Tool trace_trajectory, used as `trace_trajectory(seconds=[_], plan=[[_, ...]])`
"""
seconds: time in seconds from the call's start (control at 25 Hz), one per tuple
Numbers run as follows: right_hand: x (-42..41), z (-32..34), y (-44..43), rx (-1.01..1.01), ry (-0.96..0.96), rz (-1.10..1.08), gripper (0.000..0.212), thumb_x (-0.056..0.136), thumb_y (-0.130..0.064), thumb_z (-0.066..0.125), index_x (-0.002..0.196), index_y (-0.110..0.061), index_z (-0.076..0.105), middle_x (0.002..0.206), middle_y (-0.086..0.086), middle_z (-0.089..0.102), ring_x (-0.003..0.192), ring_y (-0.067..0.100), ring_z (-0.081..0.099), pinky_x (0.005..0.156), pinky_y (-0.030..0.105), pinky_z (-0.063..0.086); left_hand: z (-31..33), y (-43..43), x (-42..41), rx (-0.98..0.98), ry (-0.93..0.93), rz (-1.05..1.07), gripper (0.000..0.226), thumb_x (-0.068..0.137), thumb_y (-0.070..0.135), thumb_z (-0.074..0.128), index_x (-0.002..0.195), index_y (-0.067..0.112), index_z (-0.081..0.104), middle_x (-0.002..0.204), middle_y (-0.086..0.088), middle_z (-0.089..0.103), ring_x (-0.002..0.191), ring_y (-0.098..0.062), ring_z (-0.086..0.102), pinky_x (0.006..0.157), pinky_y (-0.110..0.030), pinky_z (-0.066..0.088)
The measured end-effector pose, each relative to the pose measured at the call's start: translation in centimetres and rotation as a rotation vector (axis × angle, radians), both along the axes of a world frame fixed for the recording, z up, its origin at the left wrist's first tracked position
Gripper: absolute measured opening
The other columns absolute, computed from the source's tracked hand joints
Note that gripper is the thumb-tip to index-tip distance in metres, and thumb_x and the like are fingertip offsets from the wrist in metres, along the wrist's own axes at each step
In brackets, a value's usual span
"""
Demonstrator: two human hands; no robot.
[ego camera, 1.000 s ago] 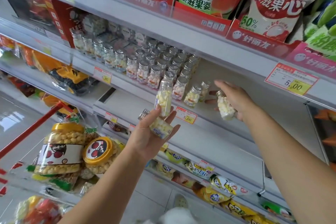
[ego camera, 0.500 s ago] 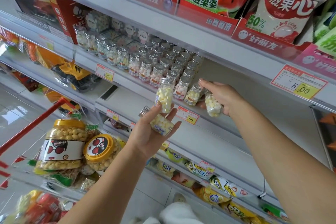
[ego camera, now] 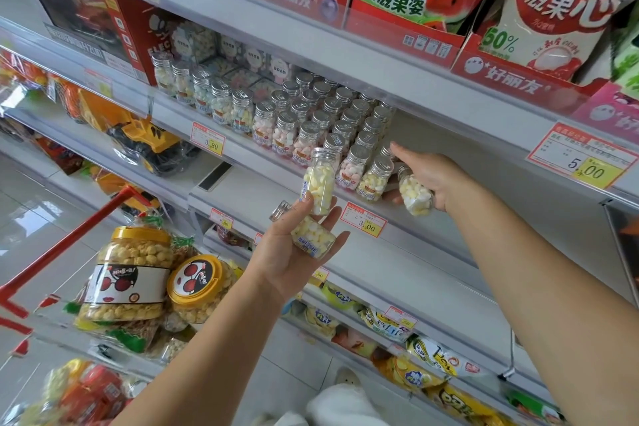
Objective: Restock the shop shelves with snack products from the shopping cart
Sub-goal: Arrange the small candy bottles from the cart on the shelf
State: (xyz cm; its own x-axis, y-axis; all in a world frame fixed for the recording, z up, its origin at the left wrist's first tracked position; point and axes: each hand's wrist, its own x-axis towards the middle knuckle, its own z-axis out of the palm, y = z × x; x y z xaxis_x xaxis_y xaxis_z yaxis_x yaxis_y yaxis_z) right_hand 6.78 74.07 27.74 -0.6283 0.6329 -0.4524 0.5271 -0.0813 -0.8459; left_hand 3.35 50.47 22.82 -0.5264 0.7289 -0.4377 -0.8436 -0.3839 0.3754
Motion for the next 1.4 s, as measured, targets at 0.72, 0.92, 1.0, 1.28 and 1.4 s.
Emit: trace_trajectory(seconds=[0.72, 0.92, 1.0, 1.28, 1.4], plan=[[3.3, -2.6, 0.9, 0.336, 0.307, 0.025, 0.024, 0.1, -0.015, 0.046, 0.116, -0.028, 0.058, 0.108, 0.0, 0.064, 0.088, 0.004, 0.055, 0.079, 0.015, 0.042, -0.2, 0.6, 0.6, -0.013, -0.017, -0.032, 0.055, 0.075, 0.022, 0.07, 0.128, 0.011, 0.062, 0.131, -0.013, 0.065, 0.114, -0.025, 0.068, 0.092, -0.051, 0.055], [5.1, -1.4, 2.7, 0.297, 0.163, 0.176, 0.027, 0.095, -0.02, 0.053, 0.112, -0.04, 0.063, 0.122, 0.0, 0.064, 0.101, 0.009, 0.06, 0.094, 0.031, 0.046, -0.3, 0.7, 0.7, -0.012, -0.022, -0.044, 0.051, 0.074, 0.022, 0.071, 0.123, 0.011, 0.063, 0.124, -0.013, 0.068, 0.114, -0.023, 0.068, 0.091, -0.05, 0.056], [5.2, -1.4, 2.7, 0.406, 0.091, 0.205, 0.023, 0.095, -0.021, 0.06, 0.112, -0.035, 0.062, 0.111, 0.002, 0.062, 0.095, 0.012, 0.06, 0.091, 0.036, 0.053, -0.2, 0.8, 0.8, -0.014, -0.023, -0.044, 0.051, 0.074, 0.022, 0.071, 0.124, 0.012, 0.063, 0.127, -0.013, 0.067, 0.113, -0.024, 0.068, 0.089, -0.05, 0.057], [4.3, 0.5, 2.4, 0.372, -0.075, 0.112, 0.025, 0.097, -0.041, 0.05, 0.114, -0.025, 0.062, 0.103, -0.001, 0.062, 0.078, 0.021, 0.068, 0.079, 0.036, 0.059, 0.1, 0.8, 0.9, -0.013, -0.018, -0.049, 0.052, 0.074, 0.021, 0.071, 0.124, 0.011, 0.062, 0.122, -0.012, 0.067, 0.111, -0.025, 0.068, 0.089, -0.05, 0.057], [4.5, 0.6, 2.9, 0.261, -0.018, 0.14, 0.019, 0.099, -0.029, 0.053, 0.116, -0.024, 0.06, 0.103, -0.002, 0.06, 0.076, 0.024, 0.066, 0.079, 0.034, 0.058, 0.2, 0.9, 0.8, -0.007, -0.012, -0.041, 0.052, 0.074, 0.021, 0.071, 0.125, 0.012, 0.062, 0.119, -0.012, 0.068, 0.108, -0.024, 0.069, 0.089, -0.05, 0.057]])
